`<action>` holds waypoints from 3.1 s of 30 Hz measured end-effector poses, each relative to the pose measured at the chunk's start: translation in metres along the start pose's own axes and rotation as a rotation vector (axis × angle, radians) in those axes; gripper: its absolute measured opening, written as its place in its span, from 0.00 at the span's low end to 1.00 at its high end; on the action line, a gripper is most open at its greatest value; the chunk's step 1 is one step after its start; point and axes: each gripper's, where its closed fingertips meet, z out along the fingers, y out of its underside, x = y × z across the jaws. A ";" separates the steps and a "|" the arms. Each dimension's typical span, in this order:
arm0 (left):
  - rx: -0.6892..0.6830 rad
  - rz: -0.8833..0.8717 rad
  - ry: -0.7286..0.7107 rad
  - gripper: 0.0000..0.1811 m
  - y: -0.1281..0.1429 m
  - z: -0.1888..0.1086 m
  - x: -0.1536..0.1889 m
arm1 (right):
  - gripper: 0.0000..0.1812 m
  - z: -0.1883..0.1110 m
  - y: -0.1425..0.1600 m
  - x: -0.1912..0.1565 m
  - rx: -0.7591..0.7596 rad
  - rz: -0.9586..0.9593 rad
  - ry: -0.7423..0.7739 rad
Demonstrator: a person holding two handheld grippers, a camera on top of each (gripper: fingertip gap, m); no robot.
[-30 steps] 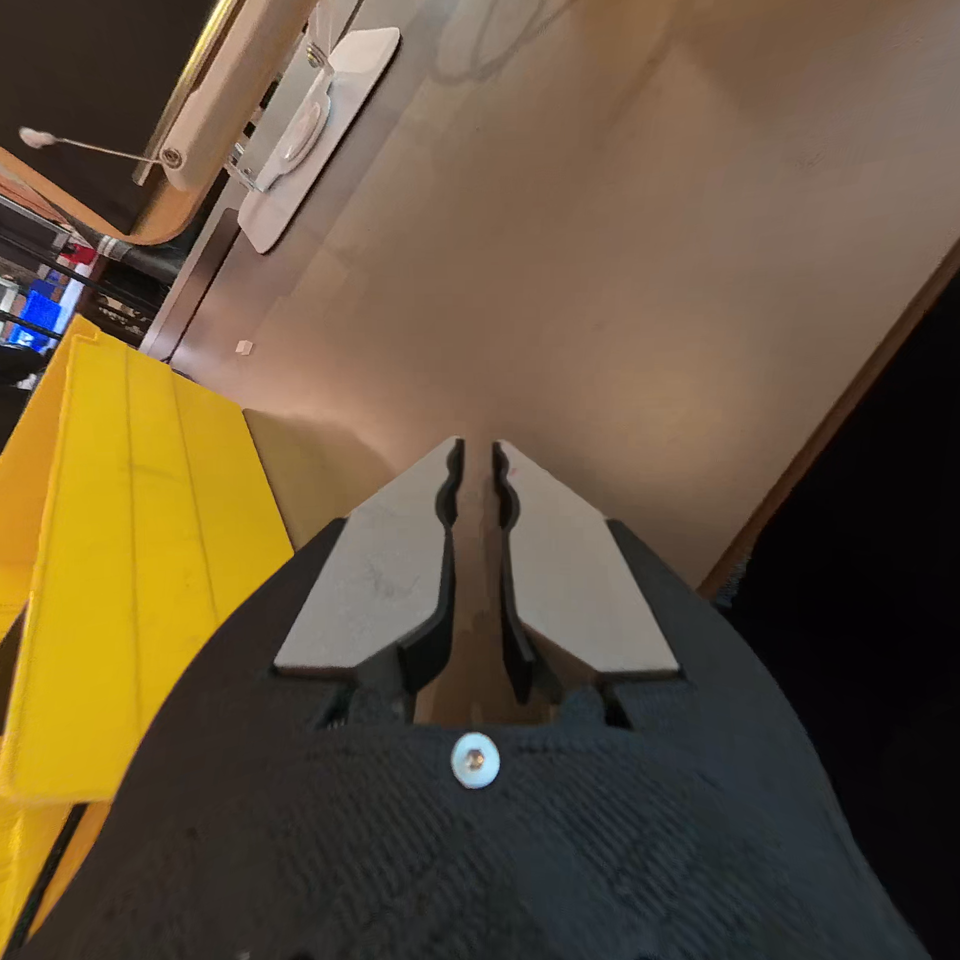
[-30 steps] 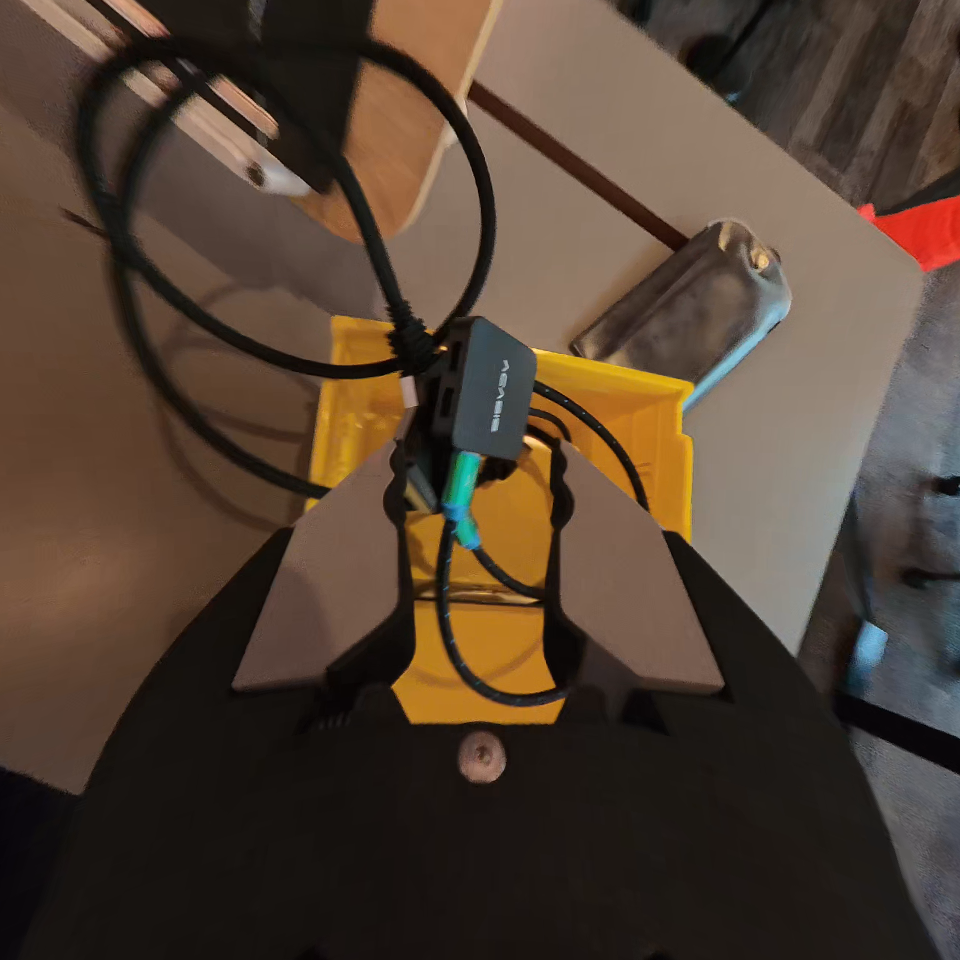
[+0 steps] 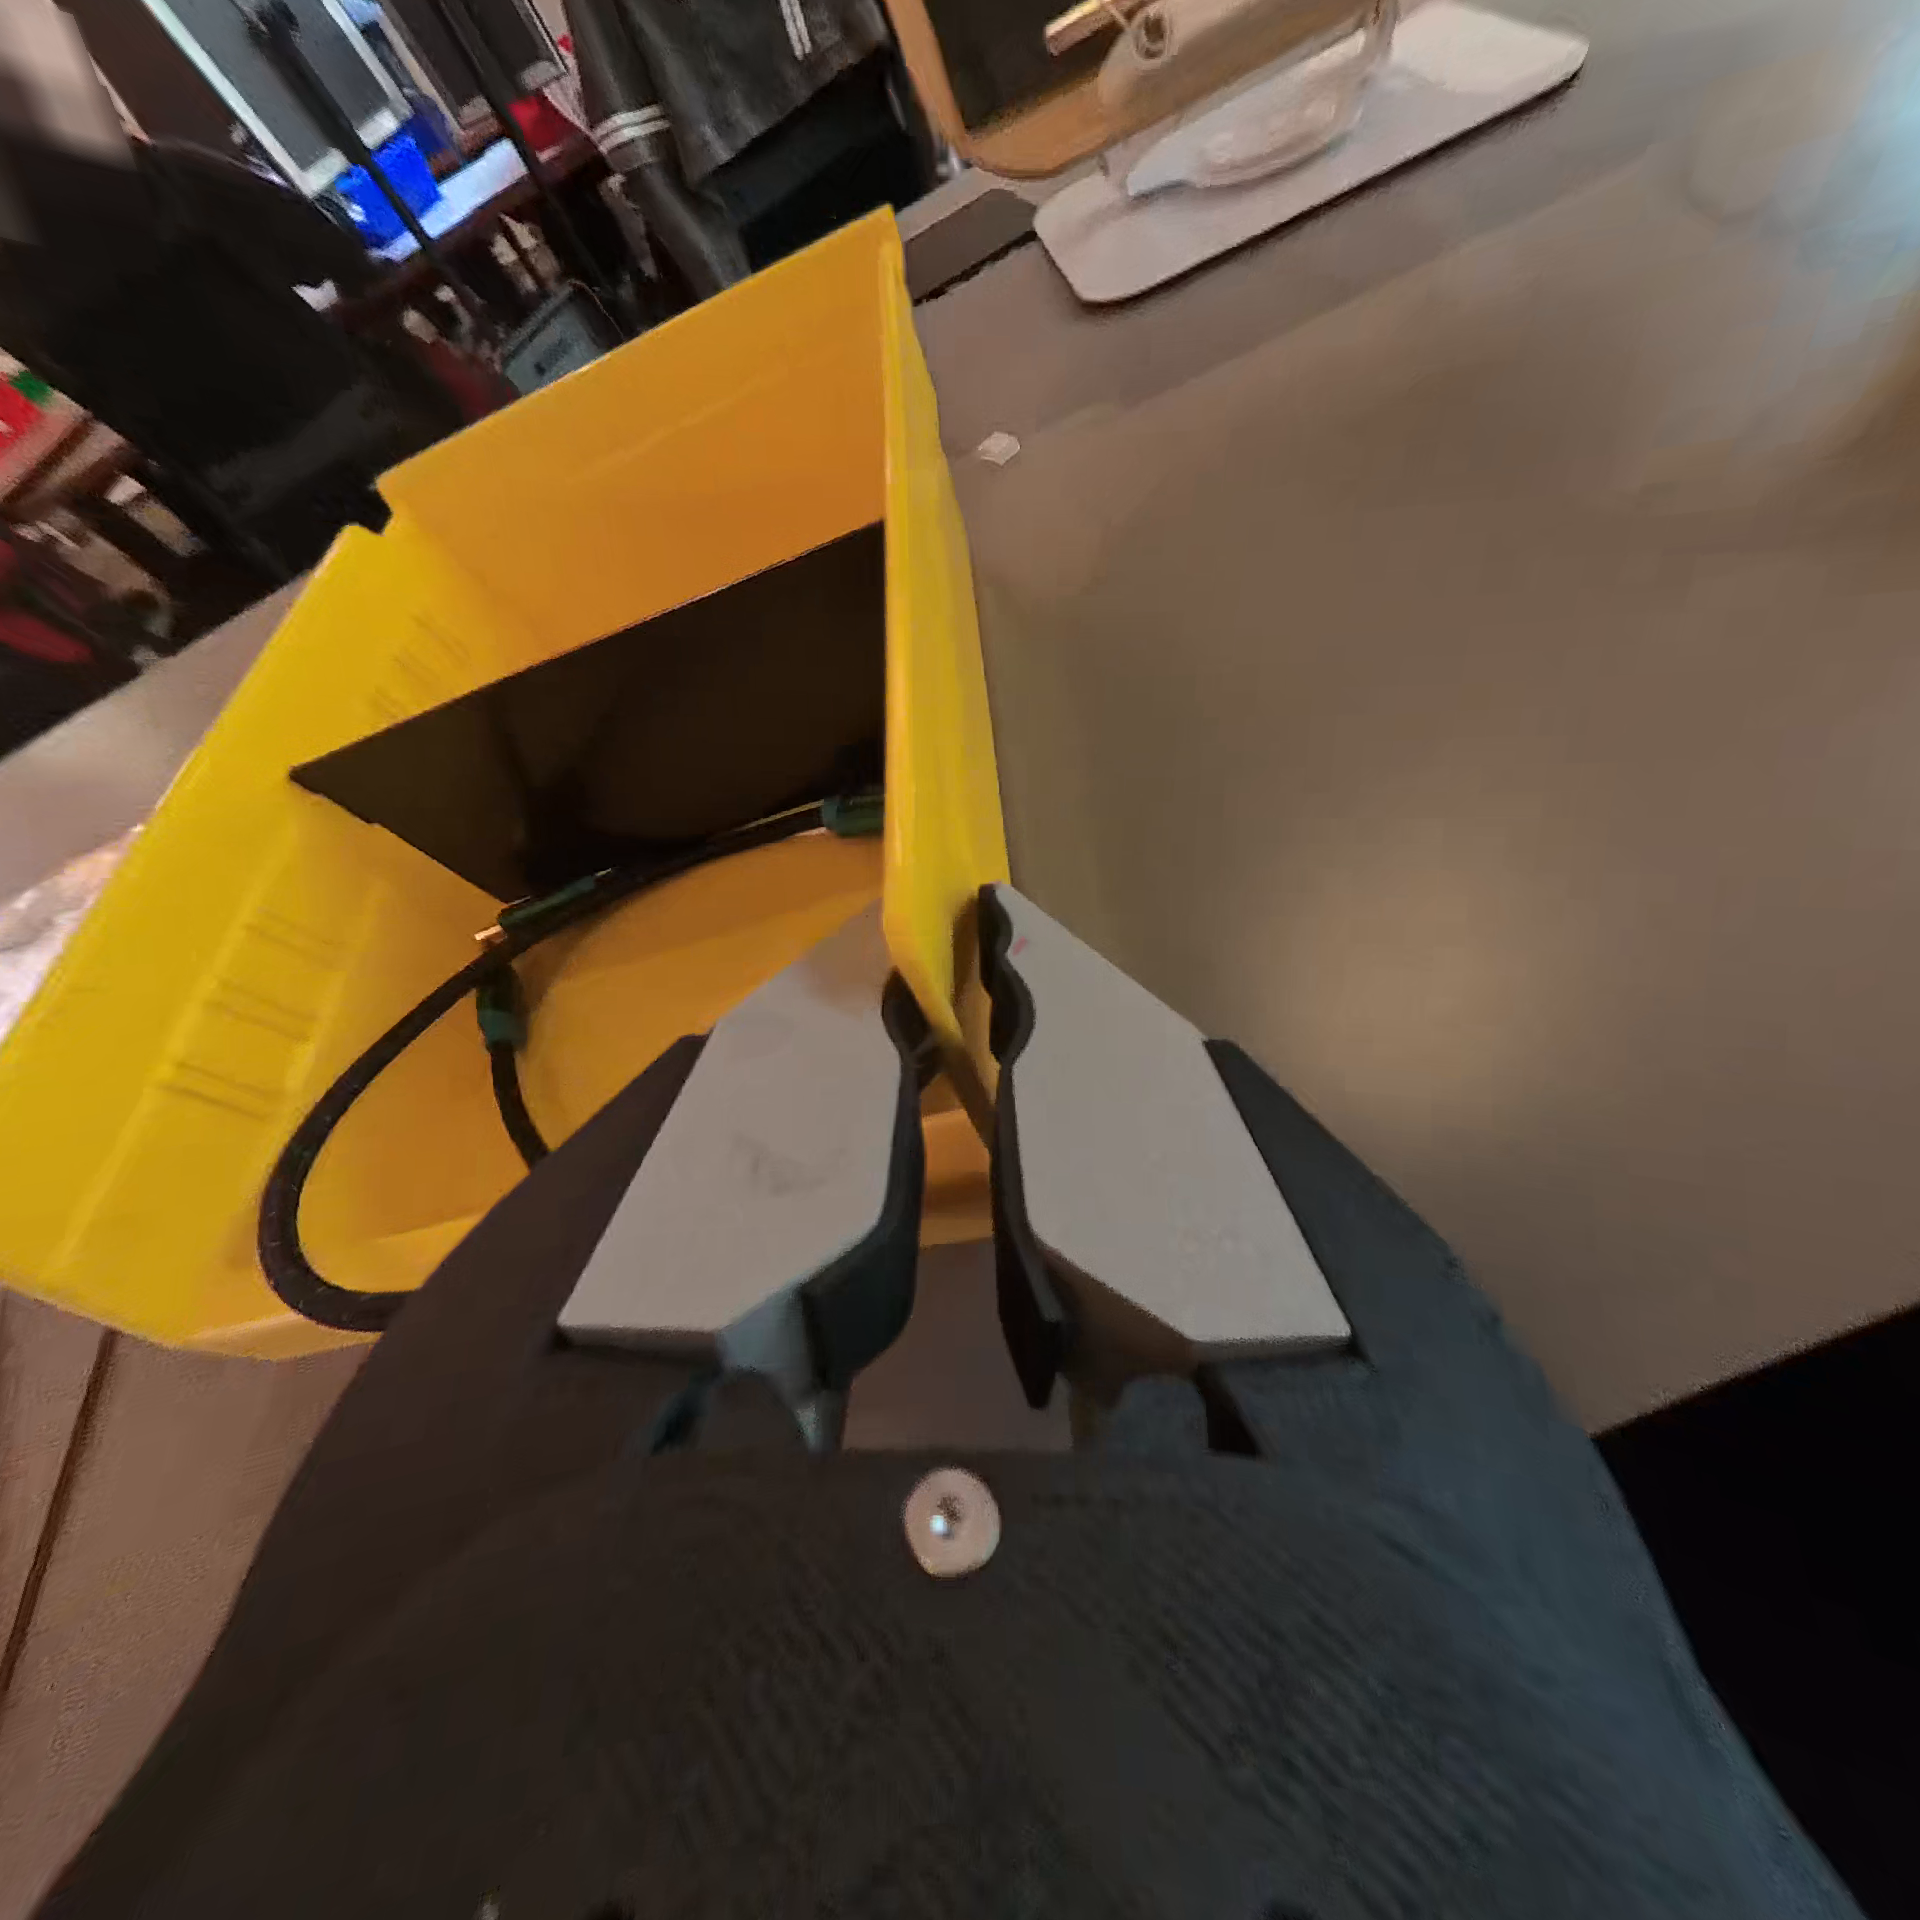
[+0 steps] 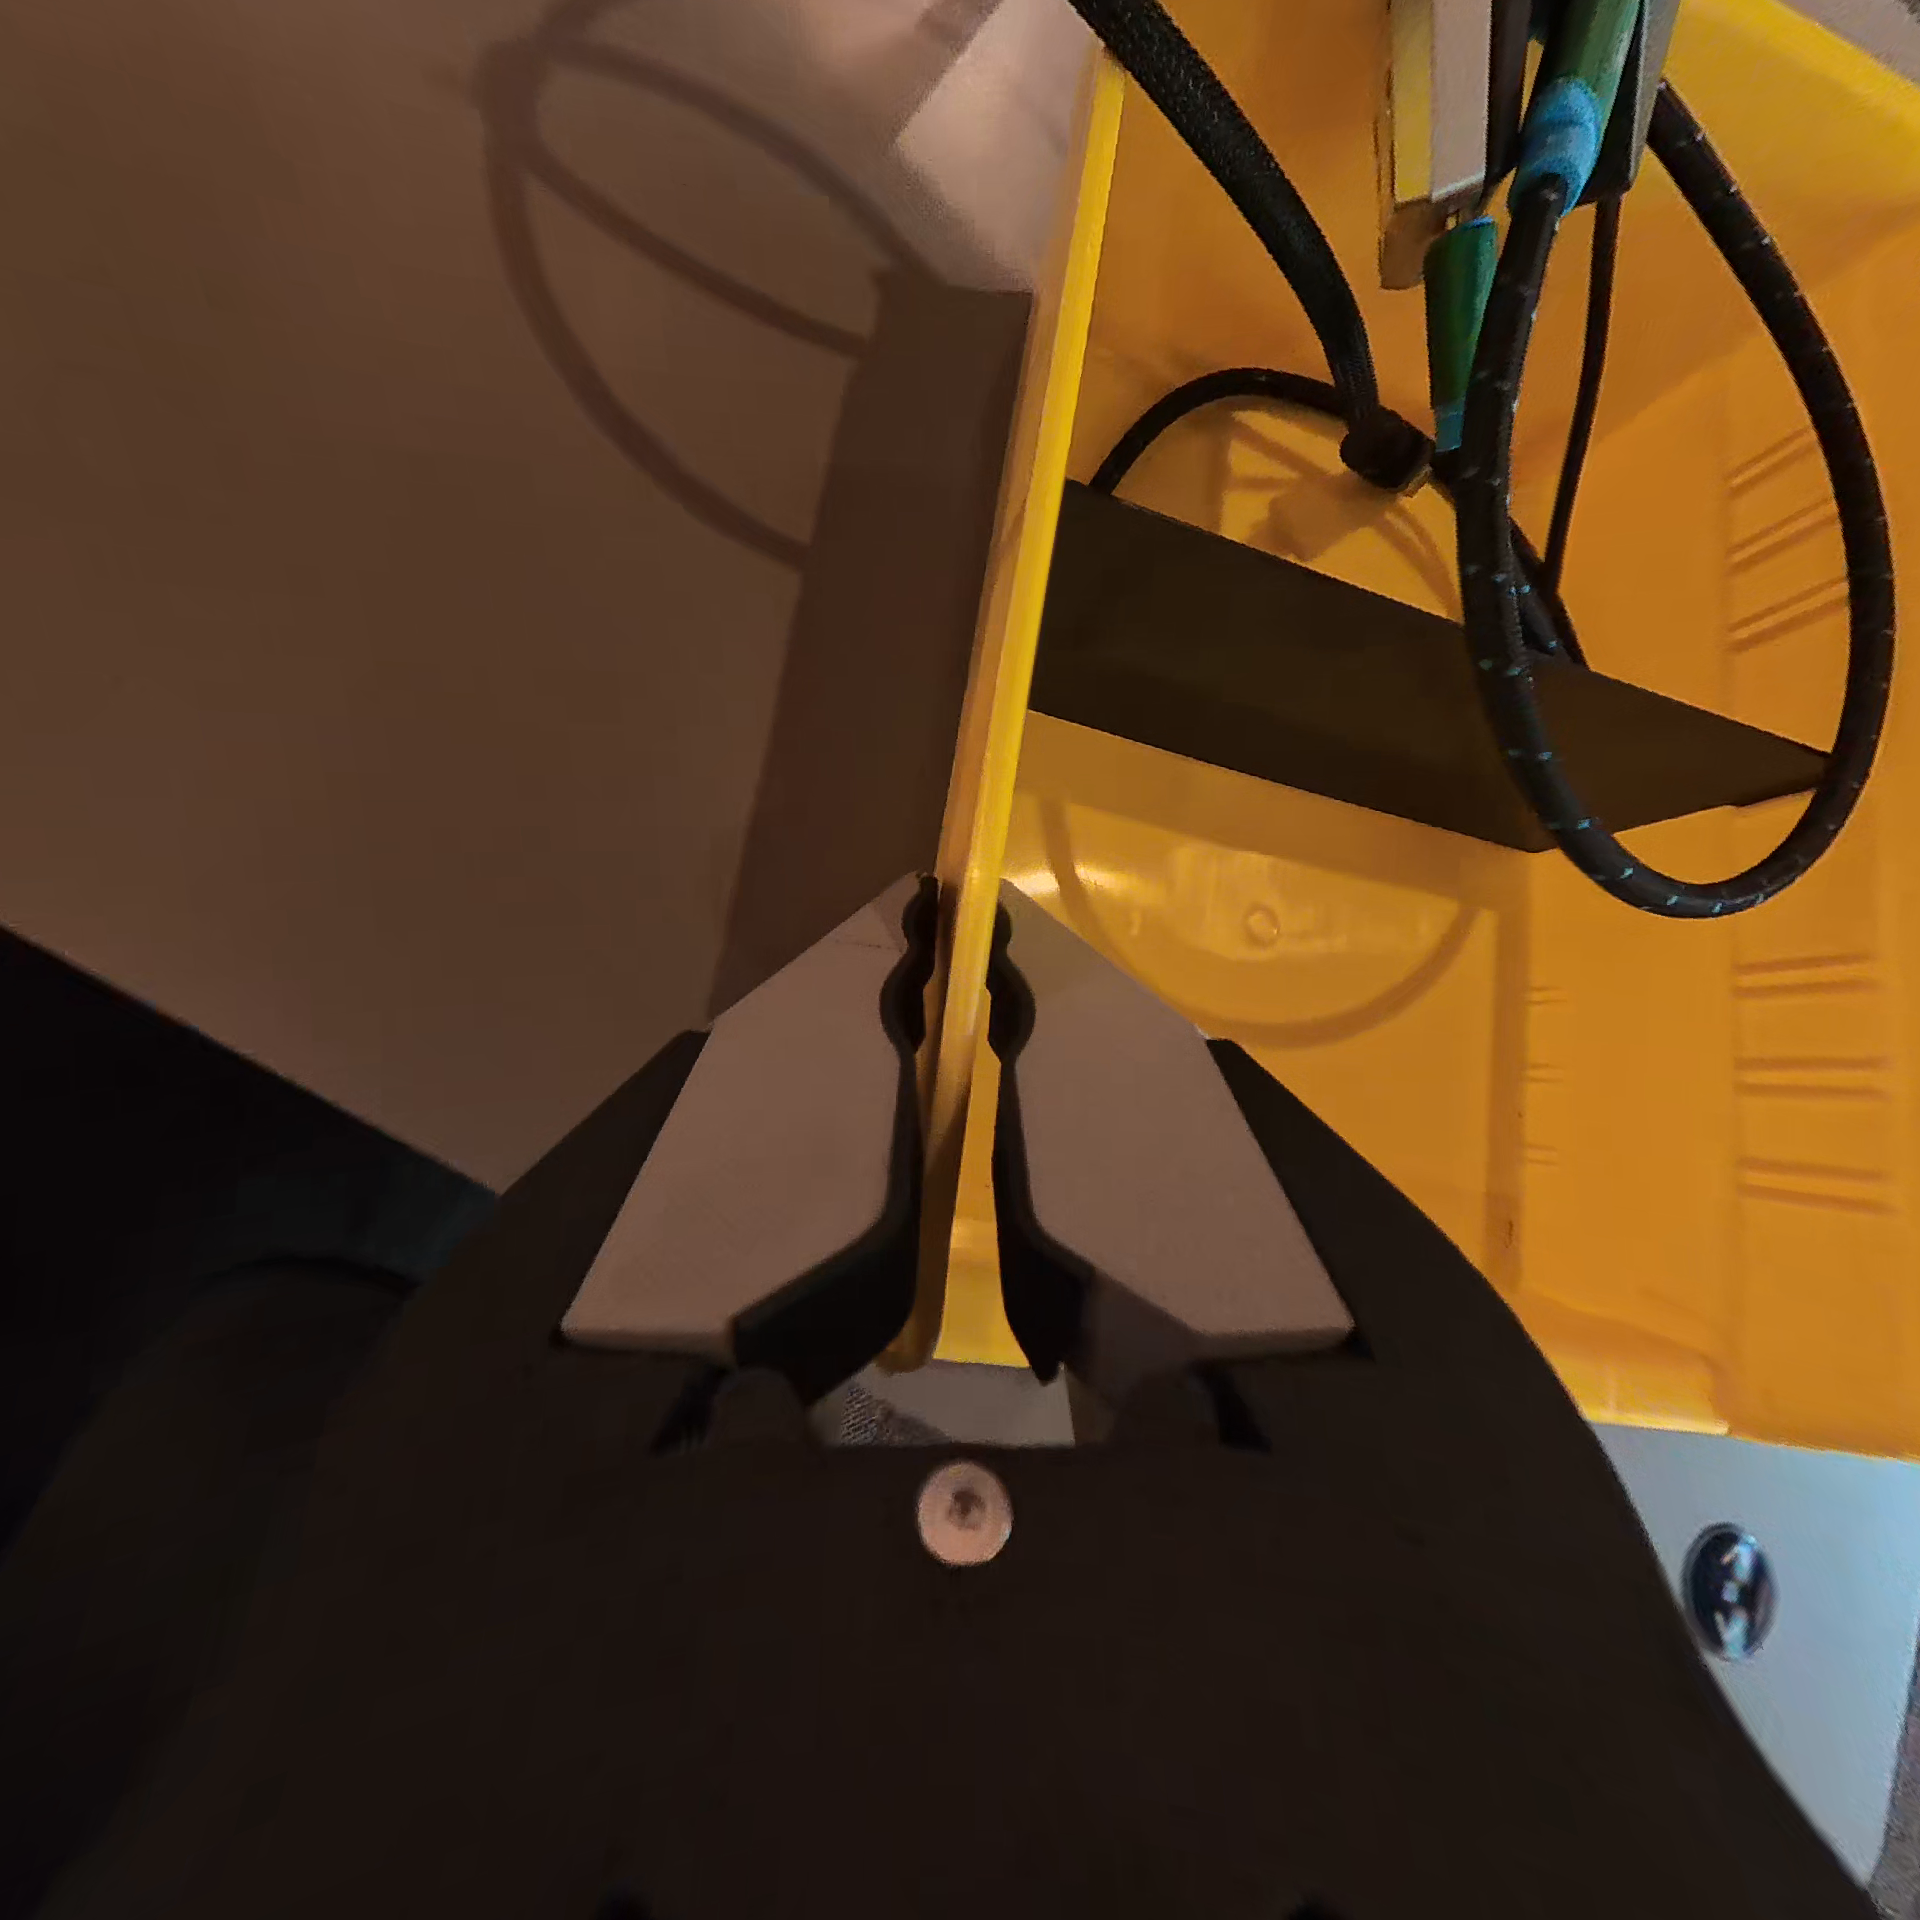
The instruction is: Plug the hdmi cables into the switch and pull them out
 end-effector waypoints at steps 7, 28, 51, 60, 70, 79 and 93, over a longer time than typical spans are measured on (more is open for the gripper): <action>0.149 -0.194 0.054 0.02 -0.034 -0.061 -0.055 | 0.03 -0.011 -0.012 -0.061 0.022 -0.036 -0.038; 0.343 -0.100 -0.146 0.01 -0.078 -0.157 -0.086 | 0.34 -0.003 -0.220 -0.419 0.432 -0.223 -0.596; 0.523 0.321 0.451 0.01 -0.224 -0.117 0.220 | 0.02 -0.116 -0.100 -0.061 0.345 -0.287 -0.056; 0.355 0.213 0.643 0.02 -0.213 -0.033 0.362 | 0.00 -0.037 -0.001 0.016 -0.123 -0.005 -0.063; 0.324 0.209 0.711 0.19 -0.191 -0.054 0.354 | 0.04 -0.038 0.000 0.037 -0.136 0.125 0.009; 0.011 0.353 0.445 0.25 -0.074 -0.045 0.234 | 0.08 -0.063 -0.060 -0.045 0.010 -0.204 -0.059; -0.294 0.339 0.211 0.30 0.040 -0.044 0.084 | 0.16 -0.042 -0.013 -0.085 -0.269 -0.266 -0.228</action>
